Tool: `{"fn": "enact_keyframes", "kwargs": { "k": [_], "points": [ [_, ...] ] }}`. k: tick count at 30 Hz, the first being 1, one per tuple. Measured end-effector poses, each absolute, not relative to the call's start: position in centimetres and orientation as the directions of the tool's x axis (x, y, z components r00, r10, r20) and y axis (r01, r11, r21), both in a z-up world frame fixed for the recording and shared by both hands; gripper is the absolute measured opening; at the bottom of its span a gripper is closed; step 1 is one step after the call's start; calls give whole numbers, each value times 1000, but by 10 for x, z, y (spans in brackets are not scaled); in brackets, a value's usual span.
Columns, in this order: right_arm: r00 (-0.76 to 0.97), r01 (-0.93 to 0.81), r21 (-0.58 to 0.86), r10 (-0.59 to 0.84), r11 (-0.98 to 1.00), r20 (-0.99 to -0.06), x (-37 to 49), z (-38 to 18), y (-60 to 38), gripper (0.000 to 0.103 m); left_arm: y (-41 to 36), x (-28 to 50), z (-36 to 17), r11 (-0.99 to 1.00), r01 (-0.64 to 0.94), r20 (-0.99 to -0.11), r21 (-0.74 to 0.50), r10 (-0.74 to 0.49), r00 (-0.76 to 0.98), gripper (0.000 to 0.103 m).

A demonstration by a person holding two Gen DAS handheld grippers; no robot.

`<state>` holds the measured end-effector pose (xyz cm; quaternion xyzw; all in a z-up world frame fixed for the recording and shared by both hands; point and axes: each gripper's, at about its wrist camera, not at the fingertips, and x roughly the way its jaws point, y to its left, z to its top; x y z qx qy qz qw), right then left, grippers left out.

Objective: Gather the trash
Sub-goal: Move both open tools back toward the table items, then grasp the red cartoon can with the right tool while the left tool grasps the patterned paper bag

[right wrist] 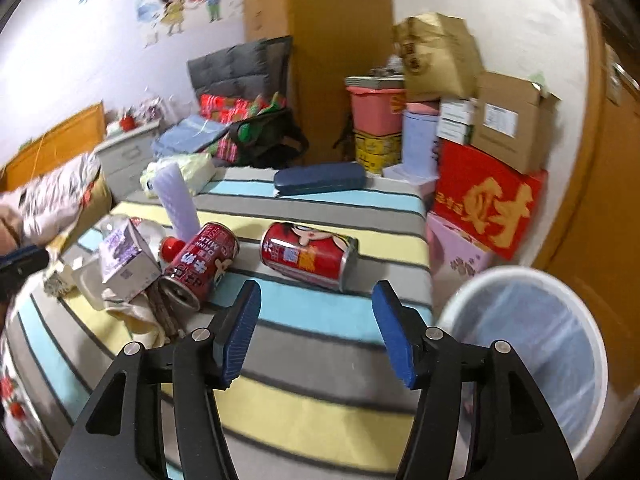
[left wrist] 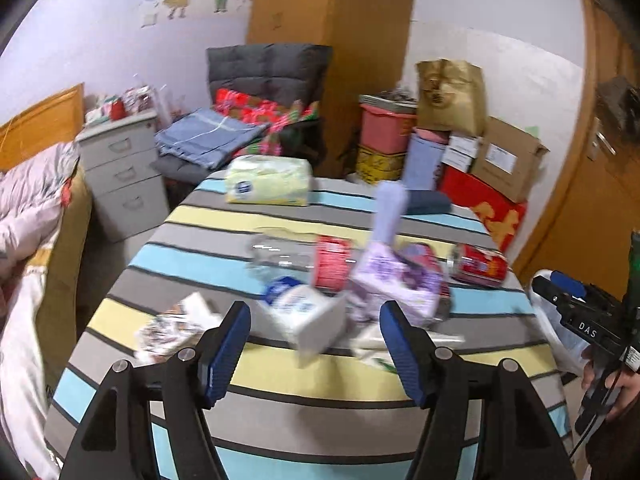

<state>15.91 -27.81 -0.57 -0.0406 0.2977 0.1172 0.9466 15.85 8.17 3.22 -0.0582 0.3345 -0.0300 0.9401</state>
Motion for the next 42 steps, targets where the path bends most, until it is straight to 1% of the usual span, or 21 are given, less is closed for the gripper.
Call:
{"fn": "enact_keyframes", "kwargs": {
  "k": [5, 10, 12, 14, 17, 18, 19, 21, 24, 26, 31, 34, 38, 40, 42],
  "points": [
    [762, -287, 0, 228, 958, -606, 192, -10, -275, 60, 120, 170, 20, 995, -38, -655, -97, -35, 755, 67],
    [767, -317, -76, 209, 945, -607, 210, -11, -267, 60, 149, 178, 8, 992, -84, -676, -93, -1, 737, 68],
    [748, -351, -53, 246, 935, -617, 219, -11, -267, 60, 158, 182, 3, 991, -106, -690, -87, 17, 724, 68],
    [718, -377, -26, 275, 926, -640, 227, -13, -268, 60, 165, 184, 0, 991, -104, -696, -84, 17, 718, 68],
    [697, -403, -41, 278, 914, -661, 234, -17, -267, 60, 174, 190, -6, 988, -105, -708, -110, -4, 706, 68],
    [684, -417, -35, 288, 908, -670, 235, -18, -267, 67, 178, 191, -8, 987, -116, -718, -109, 3, 696, 68],
    [669, -429, -26, 299, 903, -680, 236, -18, -267, 68, 179, 191, -9, 988, -121, -720, -94, 16, 693, 68],
    [638, -467, -21, 320, 884, -700, 233, -19, -264, 68, 180, 192, -10, 992, -112, -721, -66, 30, 693, 68],
    [608, -498, -48, 310, 866, -731, 226, -23, -258, 68, 184, 194, -13, 990, -104, -729, -89, 6, 684, 68],
    [602, -498, -55, 299, 866, -740, 221, -23, -255, 68, 189, 197, -15, 990, -104, -729, -94, 3, 685, 68],
    [541, -500, 0, 312, 866, -781, 206, -28, -248, 68, 196, 195, -23, 988, -100, -737, -121, -22, 675, 68],
    [546, -479, 14, 310, 878, -778, 203, -27, -244, 68, 198, 193, -27, 989, -74, -748, -126, -46, 662, 68],
    [539, -440, 116, 365, 891, -759, 200, -25, -240, 68, 197, 189, -32, 993, -35, -756, -111, -61, 652, 68],
    [546, -413, 134, 363, 901, -755, 204, -28, -237, 68, 196, 188, -34, 995, -28, -761, -91, -52, 647, 68],
    [562, -375, 122, 330, 919, -758, 207, -32, -234, 68, 197, 188, -36, 996, -19, -764, -90, -56, 643, 68]
  ]
}}
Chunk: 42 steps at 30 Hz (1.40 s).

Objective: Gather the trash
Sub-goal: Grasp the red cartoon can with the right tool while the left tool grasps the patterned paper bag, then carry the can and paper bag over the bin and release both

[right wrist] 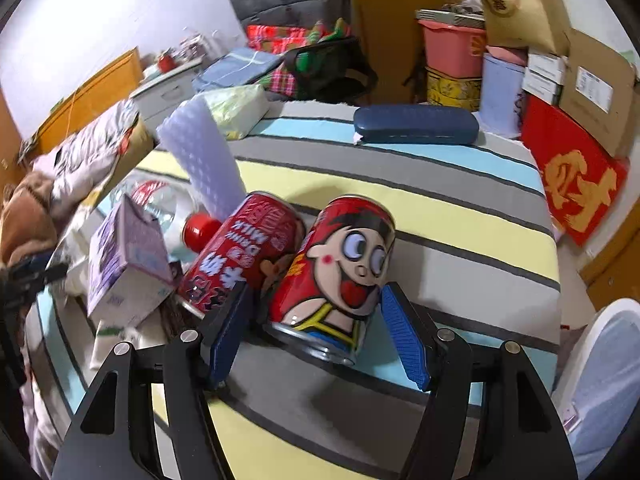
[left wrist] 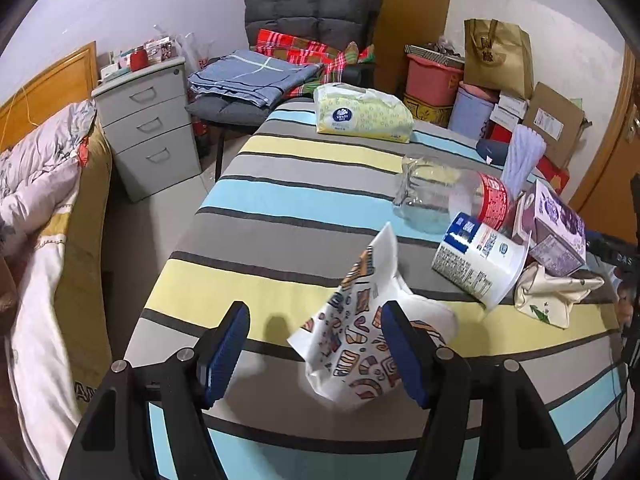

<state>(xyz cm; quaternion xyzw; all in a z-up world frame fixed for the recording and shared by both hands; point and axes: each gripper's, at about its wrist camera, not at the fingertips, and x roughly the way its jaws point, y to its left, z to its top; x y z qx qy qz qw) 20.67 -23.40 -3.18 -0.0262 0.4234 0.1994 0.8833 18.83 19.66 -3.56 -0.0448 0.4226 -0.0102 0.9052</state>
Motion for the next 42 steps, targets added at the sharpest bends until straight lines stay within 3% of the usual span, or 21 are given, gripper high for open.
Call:
{"fn": "enact_keyframes", "kwargs": {
  "k": [5, 16, 18, 21, 24, 35, 42],
  "points": [
    [566, -339, 150, 329, 929, -756, 210, -38, -231, 60, 197, 195, -41, 992, 12, -770, -124, -104, 629, 68],
    [607, -310, 107, 283, 945, -743, 199, -37, -230, 58, 177, 193, -50, 976, 81, -771, -203, -210, 601, 68],
    [615, -297, 99, 269, 950, -741, 197, -37, -230, 58, 173, 189, -47, 978, 70, -772, -197, -199, 604, 65],
    [628, -280, 94, 256, 955, -735, 193, -37, -230, 57, 167, 183, -45, 975, 68, -770, -209, -208, 603, 52],
    [636, -262, 96, 247, 960, -731, 189, -37, -233, 57, 162, 179, -47, 974, 57, -772, -217, -207, 601, 51],
    [656, -230, 117, 242, 966, -715, 172, -34, -244, 57, 151, 163, -31, 972, 41, -732, -231, -201, 650, 33],
    [680, -214, 136, 247, 967, -690, 161, -29, -253, 56, 140, 153, -23, 969, 29, -712, -245, -200, 673, 28]
  ]
}}
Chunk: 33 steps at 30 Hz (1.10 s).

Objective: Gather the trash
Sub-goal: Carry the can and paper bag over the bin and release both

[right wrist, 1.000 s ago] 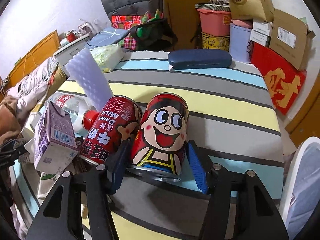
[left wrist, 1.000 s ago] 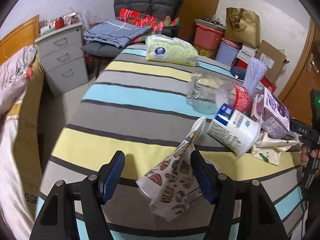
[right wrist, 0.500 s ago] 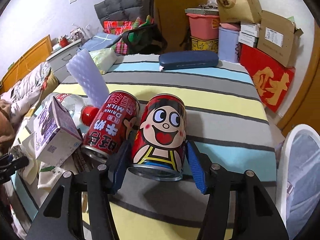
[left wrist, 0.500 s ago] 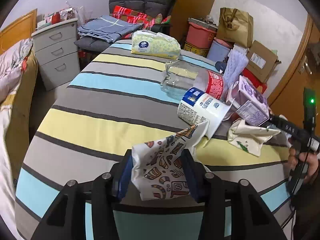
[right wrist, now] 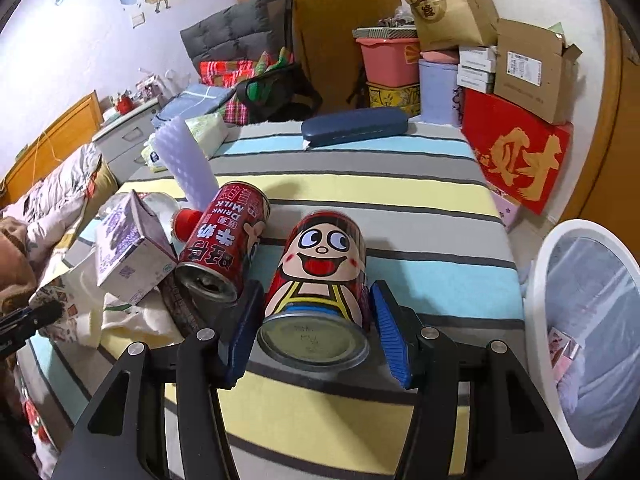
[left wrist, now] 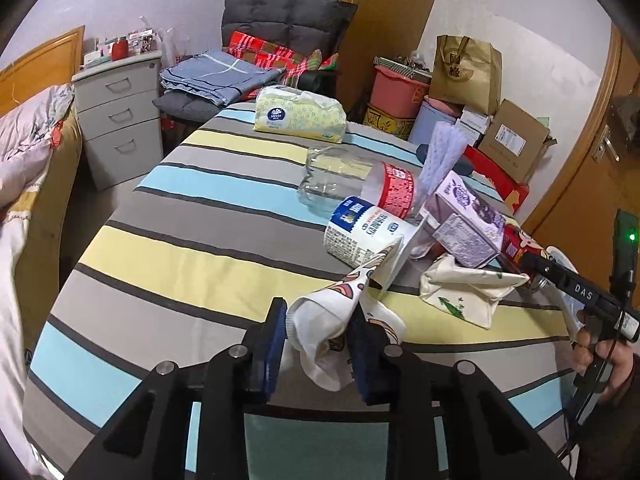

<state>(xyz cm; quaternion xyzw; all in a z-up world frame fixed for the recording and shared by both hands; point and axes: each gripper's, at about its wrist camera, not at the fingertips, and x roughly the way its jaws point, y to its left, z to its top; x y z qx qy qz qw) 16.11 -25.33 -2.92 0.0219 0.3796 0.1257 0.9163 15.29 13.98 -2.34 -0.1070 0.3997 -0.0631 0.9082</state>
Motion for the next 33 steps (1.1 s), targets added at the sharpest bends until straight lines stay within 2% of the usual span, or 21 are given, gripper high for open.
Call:
{"fn": "enact_keyframes", "kwargs": {
  "k": [15, 33],
  "points": [
    [723, -198, 176, 265, 964, -638, 136, -23, -272, 55, 106, 124, 11, 962, 60, -631, -265, -220, 744, 27],
    [788, -191, 191, 266, 963, -555, 106, -2, -298, 54, 35, 119, 46, 937, 204, -557, -284, -334, 760, 27]
  ]
}}
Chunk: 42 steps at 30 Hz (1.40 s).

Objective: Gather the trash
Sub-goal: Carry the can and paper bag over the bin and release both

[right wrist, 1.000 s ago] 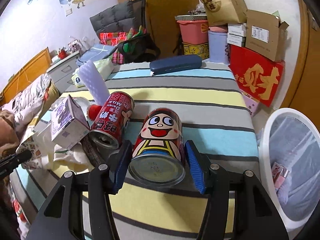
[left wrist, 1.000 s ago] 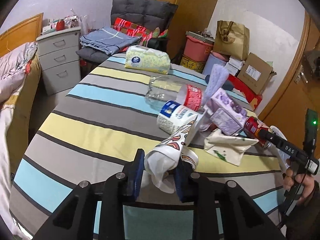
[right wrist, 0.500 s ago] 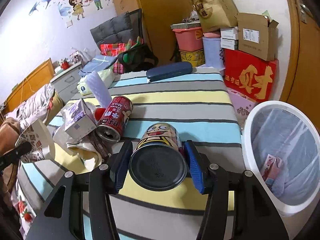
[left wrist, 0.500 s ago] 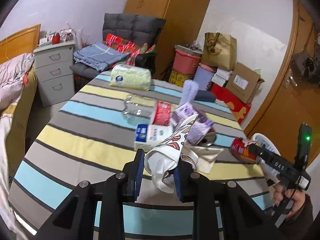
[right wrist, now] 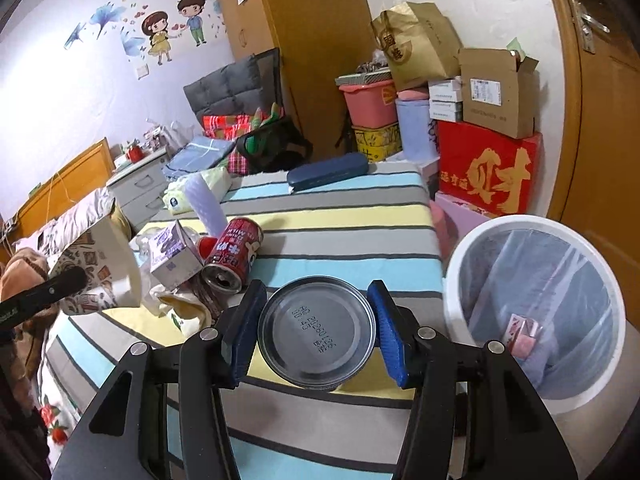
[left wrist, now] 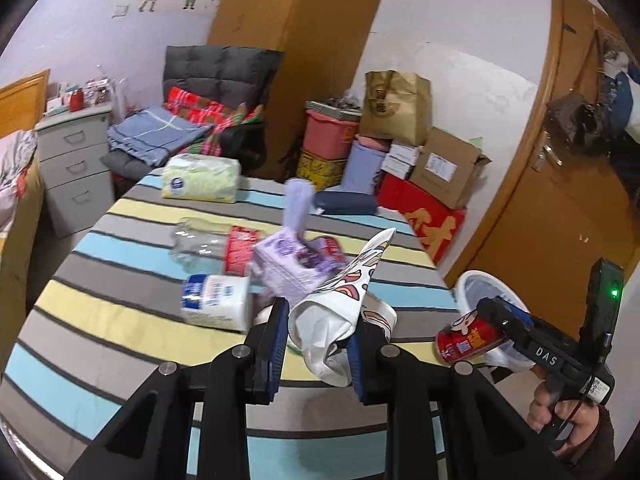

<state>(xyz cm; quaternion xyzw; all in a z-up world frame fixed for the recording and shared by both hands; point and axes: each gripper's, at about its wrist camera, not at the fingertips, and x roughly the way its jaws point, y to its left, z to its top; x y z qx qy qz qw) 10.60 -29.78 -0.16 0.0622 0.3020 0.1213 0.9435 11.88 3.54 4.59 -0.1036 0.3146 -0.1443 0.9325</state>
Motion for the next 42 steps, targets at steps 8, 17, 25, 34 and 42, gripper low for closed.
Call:
{"fn": "enact_keyframes", "kwargs": {
  "k": [8, 17, 25, 34, 42],
  "points": [
    [813, -168, 176, 237, 970, -532, 102, 7, -317, 54, -14, 133, 51, 916, 282, -560, -284, -398, 727, 27],
    [838, -82, 165, 158, 983, -523, 102, 16, -364, 54, -81, 150, 57, 880, 388, -560, -274, -474, 679, 27],
    [840, 4, 160, 84, 987, -536, 102, 16, -408, 54, -150, 166, 55, 843, 471, -581, -260, -527, 620, 27],
    [809, 76, 152, 28, 985, -587, 103, 1, -442, 54, -220, 176, 39, 805, 541, -621, -242, -557, 551, 28],
    [779, 116, 125, -12, 985, -627, 106, -12, -461, 54, -266, 187, 18, 782, 579, -666, -229, -560, 493, 28]
  ]
}}
